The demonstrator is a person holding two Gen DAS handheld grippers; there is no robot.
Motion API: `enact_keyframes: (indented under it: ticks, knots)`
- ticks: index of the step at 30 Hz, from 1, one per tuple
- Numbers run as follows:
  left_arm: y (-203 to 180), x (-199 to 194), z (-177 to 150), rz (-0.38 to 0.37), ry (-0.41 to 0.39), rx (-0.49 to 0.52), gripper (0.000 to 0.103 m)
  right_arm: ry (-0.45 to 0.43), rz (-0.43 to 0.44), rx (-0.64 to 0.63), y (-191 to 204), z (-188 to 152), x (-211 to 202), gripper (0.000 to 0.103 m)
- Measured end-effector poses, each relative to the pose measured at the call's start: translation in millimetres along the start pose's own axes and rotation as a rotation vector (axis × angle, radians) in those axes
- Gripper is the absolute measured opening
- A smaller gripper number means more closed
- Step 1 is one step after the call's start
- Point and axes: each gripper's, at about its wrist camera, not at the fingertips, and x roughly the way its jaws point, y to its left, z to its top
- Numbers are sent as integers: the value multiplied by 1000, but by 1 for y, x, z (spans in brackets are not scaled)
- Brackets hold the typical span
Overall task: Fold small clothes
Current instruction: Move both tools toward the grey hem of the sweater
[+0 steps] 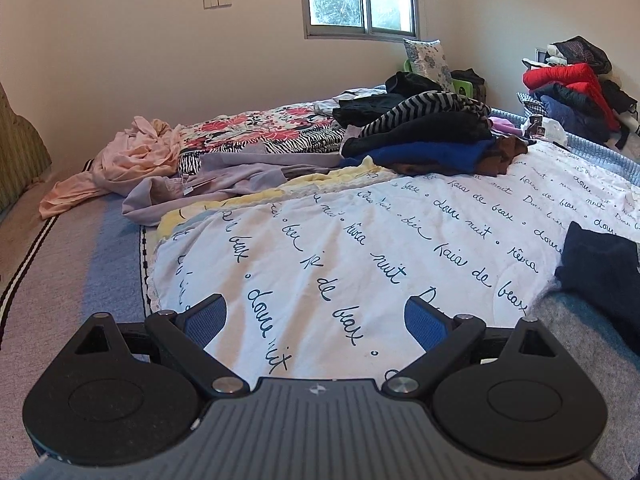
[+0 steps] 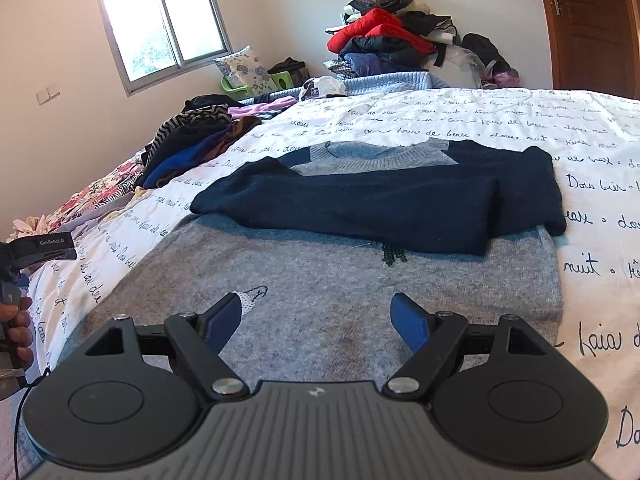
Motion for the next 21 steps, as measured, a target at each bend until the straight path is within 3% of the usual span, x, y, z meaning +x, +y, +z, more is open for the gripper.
enact_keyframes:
  ticks: [21]
  knots:
    - [0, -5, 0, 10, -6, 20, 95, -9, 1, 8, -1, -2, -8, 82]
